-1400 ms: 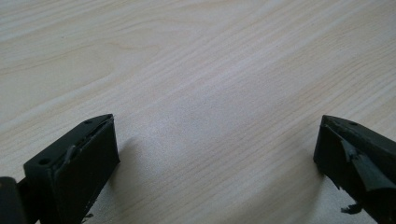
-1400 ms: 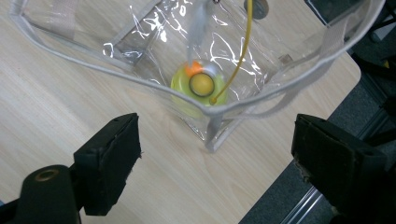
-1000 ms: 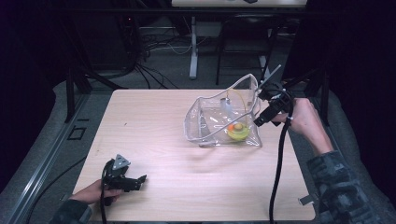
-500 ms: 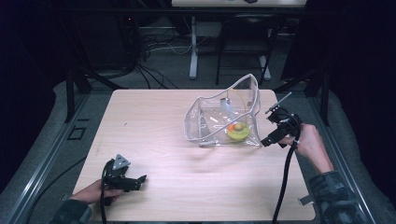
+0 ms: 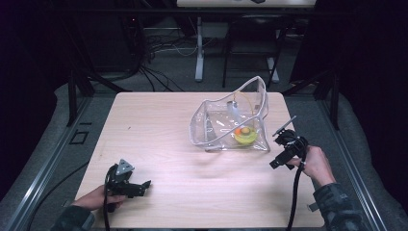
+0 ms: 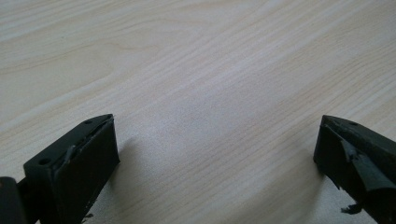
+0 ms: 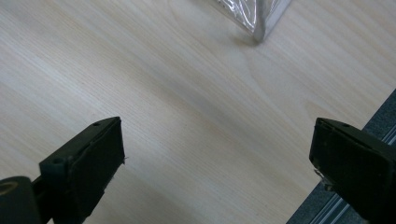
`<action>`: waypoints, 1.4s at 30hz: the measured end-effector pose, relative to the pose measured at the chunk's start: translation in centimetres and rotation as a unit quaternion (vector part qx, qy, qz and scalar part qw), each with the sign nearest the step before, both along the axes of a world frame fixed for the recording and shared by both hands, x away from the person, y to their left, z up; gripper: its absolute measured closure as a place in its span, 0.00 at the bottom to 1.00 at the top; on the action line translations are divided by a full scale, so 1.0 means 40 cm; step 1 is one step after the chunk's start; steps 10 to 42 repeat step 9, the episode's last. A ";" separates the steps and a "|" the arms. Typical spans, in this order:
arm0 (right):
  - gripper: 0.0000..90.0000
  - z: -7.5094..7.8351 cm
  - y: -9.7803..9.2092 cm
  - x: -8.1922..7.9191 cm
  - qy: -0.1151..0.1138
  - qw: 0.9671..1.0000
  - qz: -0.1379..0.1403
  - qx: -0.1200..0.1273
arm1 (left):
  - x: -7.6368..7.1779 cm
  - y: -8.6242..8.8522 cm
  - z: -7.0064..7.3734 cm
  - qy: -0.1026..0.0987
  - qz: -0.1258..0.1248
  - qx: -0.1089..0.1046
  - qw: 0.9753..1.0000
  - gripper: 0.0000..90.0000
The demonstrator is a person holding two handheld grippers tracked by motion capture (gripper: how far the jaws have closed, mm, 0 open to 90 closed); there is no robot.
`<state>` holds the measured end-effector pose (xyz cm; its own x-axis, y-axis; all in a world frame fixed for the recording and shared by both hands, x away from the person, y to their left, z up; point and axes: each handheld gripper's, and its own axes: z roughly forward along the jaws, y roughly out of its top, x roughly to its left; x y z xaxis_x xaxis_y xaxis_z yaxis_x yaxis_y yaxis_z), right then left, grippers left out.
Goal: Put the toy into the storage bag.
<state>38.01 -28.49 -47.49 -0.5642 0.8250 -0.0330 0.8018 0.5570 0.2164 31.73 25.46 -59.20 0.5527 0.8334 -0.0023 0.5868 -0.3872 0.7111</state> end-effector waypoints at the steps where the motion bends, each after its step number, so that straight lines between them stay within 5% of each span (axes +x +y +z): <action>1: 0.03 -0.007 -0.001 -0.003 -0.002 1.000 -0.005 0.003 | 0.000 0.000 0.000 0.000 0.000 0.000 1.000 0.00; 9: 0.00 -0.035 -0.027 -0.006 0.009 1.000 -0.012 0.007 | 0.000 0.000 0.000 0.000 0.000 0.000 1.000 0.00; 42: 0.00 -0.035 -0.027 -0.006 0.009 1.000 -0.012 0.007 | 0.000 0.000 0.000 0.000 0.000 0.000 1.000 0.00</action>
